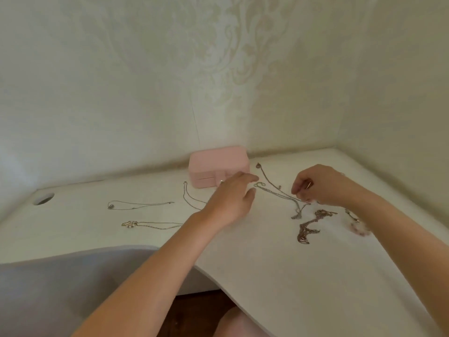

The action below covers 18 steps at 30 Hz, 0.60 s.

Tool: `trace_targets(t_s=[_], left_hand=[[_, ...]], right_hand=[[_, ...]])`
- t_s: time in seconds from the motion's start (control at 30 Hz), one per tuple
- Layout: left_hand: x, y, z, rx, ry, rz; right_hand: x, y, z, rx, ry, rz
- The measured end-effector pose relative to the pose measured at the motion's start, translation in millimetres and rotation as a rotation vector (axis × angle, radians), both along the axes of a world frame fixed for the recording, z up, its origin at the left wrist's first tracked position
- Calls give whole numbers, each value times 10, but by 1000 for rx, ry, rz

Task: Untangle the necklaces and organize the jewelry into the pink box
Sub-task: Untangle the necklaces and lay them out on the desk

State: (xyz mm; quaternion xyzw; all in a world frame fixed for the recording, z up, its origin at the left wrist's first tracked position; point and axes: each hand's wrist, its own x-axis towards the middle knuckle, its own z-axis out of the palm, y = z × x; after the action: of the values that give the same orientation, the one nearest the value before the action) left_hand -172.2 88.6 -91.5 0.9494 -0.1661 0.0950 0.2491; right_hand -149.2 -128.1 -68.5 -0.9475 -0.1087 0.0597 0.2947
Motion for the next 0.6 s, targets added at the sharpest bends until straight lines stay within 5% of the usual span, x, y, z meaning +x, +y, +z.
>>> trace_targets(t_s=[0.33,0.6], left_hand=[[42,-518,-426,213,92,-64],[1,-569,-456,207,113,216]], right_hand=[[-43,-224,-276,51,-58,63],[-70,-356,-241,-275,-58,61]])
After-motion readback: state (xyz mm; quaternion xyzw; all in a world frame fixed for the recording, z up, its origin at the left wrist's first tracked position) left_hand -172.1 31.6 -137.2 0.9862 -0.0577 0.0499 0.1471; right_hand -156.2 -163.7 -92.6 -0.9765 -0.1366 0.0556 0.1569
